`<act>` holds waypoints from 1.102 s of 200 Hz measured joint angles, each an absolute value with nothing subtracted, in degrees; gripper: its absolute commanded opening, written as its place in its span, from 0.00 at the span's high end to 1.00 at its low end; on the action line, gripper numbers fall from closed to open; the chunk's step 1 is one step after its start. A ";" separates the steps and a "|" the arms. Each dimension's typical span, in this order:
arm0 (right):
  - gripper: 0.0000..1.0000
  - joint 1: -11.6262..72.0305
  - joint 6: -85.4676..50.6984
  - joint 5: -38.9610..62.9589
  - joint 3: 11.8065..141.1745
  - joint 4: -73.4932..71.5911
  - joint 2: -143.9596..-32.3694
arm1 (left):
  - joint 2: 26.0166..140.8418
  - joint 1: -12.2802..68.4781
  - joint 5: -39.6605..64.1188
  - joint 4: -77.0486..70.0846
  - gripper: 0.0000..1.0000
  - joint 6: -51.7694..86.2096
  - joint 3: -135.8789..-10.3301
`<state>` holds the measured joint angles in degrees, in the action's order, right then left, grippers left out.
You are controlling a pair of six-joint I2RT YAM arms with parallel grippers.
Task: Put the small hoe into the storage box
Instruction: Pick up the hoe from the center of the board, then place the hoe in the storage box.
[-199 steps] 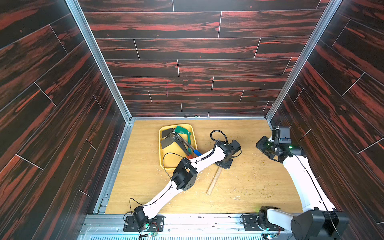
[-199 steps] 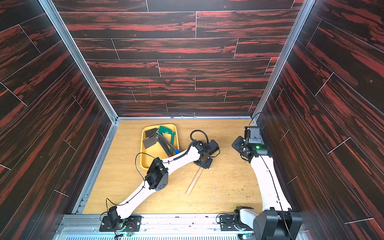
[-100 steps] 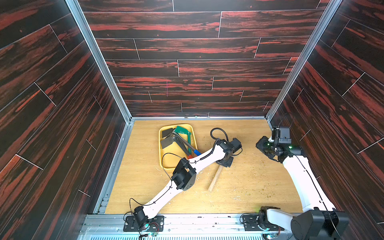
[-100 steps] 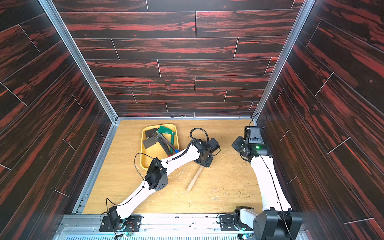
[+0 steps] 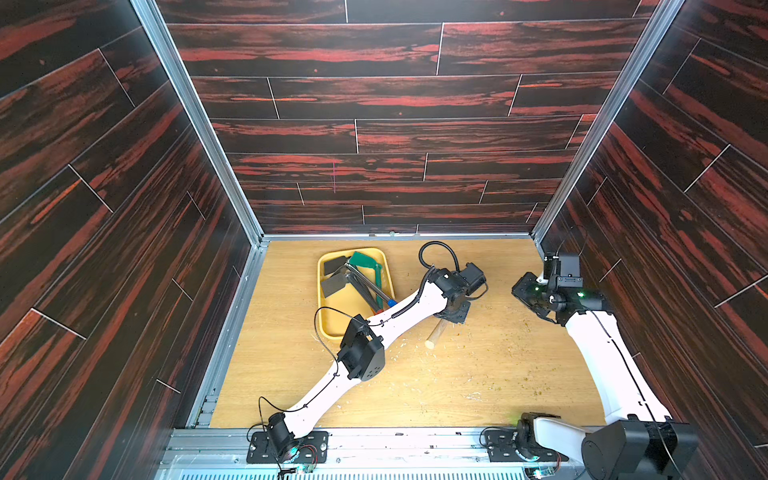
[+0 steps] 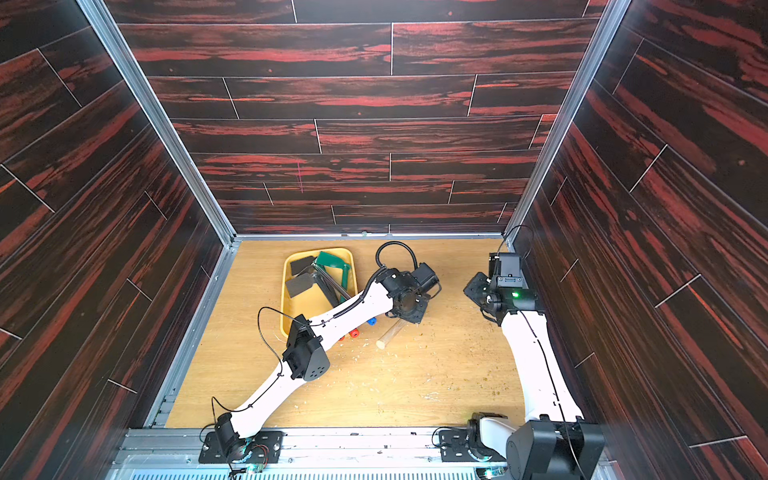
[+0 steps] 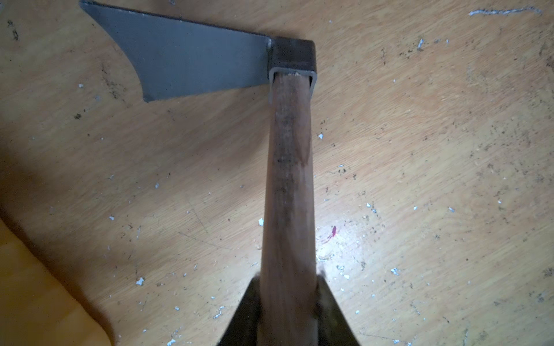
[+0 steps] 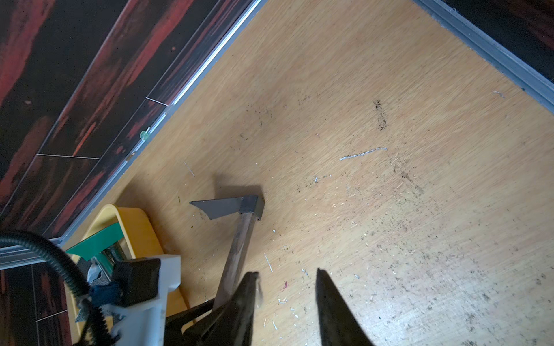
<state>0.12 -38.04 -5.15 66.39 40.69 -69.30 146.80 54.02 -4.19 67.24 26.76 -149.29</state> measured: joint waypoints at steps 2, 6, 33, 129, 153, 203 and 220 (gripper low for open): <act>0.63 0.12 -38.04 -5.15 66.41 40.69 -69.30 | 146.80 54.02 -4.16 67.33 0.81 26.76 -149.36; 0.63 0.12 -38.04 -5.15 66.39 40.69 -69.30 | 146.80 54.02 -4.19 67.53 0.81 26.76 -149.42; 0.63 0.10 -38.04 -5.15 66.41 40.69 -69.30 | 146.80 54.02 -4.60 68.55 0.81 26.74 -150.15; 0.63 0.08 -38.04 -5.17 66.50 40.69 -69.30 | 143.48 54.02 -7.16 69.87 0.81 25.82 -151.70; 0.63 0.08 -38.04 -5.37 66.74 40.71 -69.30 | 141.62 53.93 -7.92 70.32 0.81 25.34 -152.64; 0.63 0.08 -38.04 -5.56 66.74 40.71 -69.32 | 136.46 53.43 -10.63 71.53 0.81 24.18 -152.83; 0.63 0.08 -38.04 -5.56 66.74 40.71 -69.32 | 134.52 52.90 -11.66 72.16 0.81 23.94 -152.81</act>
